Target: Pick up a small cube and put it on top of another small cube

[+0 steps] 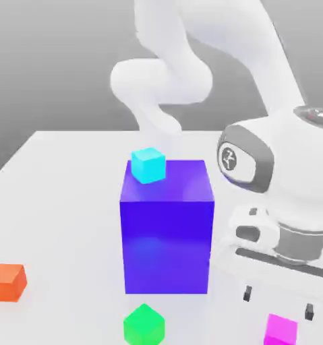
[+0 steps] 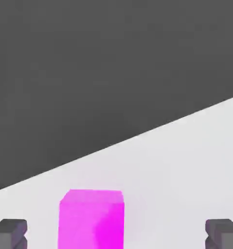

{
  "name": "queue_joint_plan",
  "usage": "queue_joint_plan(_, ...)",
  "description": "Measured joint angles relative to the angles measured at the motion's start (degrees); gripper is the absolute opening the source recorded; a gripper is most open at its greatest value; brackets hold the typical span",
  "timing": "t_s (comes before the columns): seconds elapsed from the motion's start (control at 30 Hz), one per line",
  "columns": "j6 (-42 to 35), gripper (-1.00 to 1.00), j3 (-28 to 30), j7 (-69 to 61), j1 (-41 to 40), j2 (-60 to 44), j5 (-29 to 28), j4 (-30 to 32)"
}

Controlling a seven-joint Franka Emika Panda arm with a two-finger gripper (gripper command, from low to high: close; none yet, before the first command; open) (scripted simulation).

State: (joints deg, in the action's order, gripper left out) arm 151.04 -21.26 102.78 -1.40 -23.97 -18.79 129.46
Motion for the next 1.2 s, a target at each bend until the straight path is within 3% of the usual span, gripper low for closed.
queue_joint_plan(0.1,4.6,0.0,3.4,2.9,2.9,-6.4,-3.2,-1.5)
queue_joint_plan(0.13,5.5,-1.0,4.2,3.4,3.5,-7.7,-4.0,-1.8)
queue_joint_plan(0.33,6.1,-1.0,4.6,3.7,3.9,-8.3,-4.3,-2.0)
queue_joint_plan(0.5,0.2,-1.0,-0.1,-0.3,0.1,-0.2,0.8,0.2)
queue_joint_plan(0.83,-2.6,-1.0,0.1,-17.3,-11.3,7.2,4.7,5.6)
queue_joint_plan(1.13,-2.6,-1.0,1.2,-36.3,-21.4,15.2,12.7,11.1)
queue_joint_plan(1.2,-0.2,-1.0,2.2,-36.4,-21.7,13.1,11.5,11.3)
